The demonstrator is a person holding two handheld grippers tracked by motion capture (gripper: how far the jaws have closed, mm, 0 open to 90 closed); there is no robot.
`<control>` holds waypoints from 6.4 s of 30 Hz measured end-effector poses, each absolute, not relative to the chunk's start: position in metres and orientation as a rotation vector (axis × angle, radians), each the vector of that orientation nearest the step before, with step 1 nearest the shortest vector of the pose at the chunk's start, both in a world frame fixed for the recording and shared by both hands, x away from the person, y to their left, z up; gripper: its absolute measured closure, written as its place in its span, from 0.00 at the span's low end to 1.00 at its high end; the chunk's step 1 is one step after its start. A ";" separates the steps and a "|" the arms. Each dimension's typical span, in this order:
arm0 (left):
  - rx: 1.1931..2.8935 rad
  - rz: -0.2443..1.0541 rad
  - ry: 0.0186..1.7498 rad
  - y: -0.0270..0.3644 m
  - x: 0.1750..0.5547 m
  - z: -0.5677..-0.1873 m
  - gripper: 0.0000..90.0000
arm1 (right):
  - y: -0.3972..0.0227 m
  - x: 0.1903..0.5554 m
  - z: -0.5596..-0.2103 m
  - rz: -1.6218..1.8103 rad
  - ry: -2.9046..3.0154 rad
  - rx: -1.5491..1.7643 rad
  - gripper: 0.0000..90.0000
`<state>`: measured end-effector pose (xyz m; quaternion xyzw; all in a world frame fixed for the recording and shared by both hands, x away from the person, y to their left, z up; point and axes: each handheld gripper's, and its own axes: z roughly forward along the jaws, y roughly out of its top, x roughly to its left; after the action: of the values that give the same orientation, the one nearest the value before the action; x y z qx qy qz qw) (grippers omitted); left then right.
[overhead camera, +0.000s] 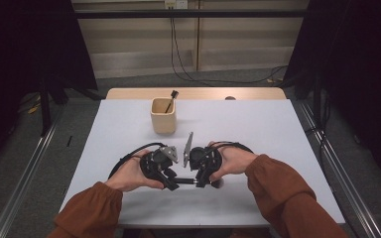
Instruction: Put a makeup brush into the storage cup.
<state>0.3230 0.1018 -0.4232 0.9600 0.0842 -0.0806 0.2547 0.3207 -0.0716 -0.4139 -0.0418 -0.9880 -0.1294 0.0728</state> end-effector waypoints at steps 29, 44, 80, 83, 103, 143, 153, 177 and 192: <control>2.597 -0.193 0.116 0.096 0.318 -0.429 0.83 | -0.080 0.320 -0.416 -0.473 -2.996 -0.111 0.80; 2.571 -0.205 0.216 0.111 0.320 -0.430 0.83 | -0.084 0.322 -0.412 -0.575 -2.989 -0.225 0.35; 2.390 -0.142 0.429 0.166 0.309 -0.430 0.83 | -0.148 0.322 -0.421 -0.750 -2.947 -0.601 0.05; 2.366 -0.138 0.462 0.169 0.308 -0.430 0.83 | -0.152 0.319 -0.423 -0.765 -2.942 -0.603 0.04; 2.195 -0.045 0.518 0.181 0.301 -0.436 0.83 | -0.176 0.303 -0.432 -0.975 -2.894 -0.639 0.04; 1.910 0.078 0.483 0.180 0.298 -0.439 0.83 | -0.176 0.290 -0.452 -1.633 -2.679 -0.796 0.03; 1.880 0.067 0.461 0.176 0.296 -0.438 0.83 | -0.168 0.287 -0.447 -1.738 -2.609 -0.838 0.03; 1.860 0.055 0.403 0.146 0.301 -0.434 0.83 | -0.150 0.298 -0.425 -1.972 -2.456 -0.759 0.21; 1.905 0.024 0.377 0.138 0.297 -0.443 0.83 | -0.151 0.299 -0.428 -2.029 -2.370 -0.762 0.57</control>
<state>0.2974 0.1379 -0.4426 0.8097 0.1601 0.0101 0.5645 0.2993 -0.1506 -0.4277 -0.2370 -0.7375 -0.6315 -0.0349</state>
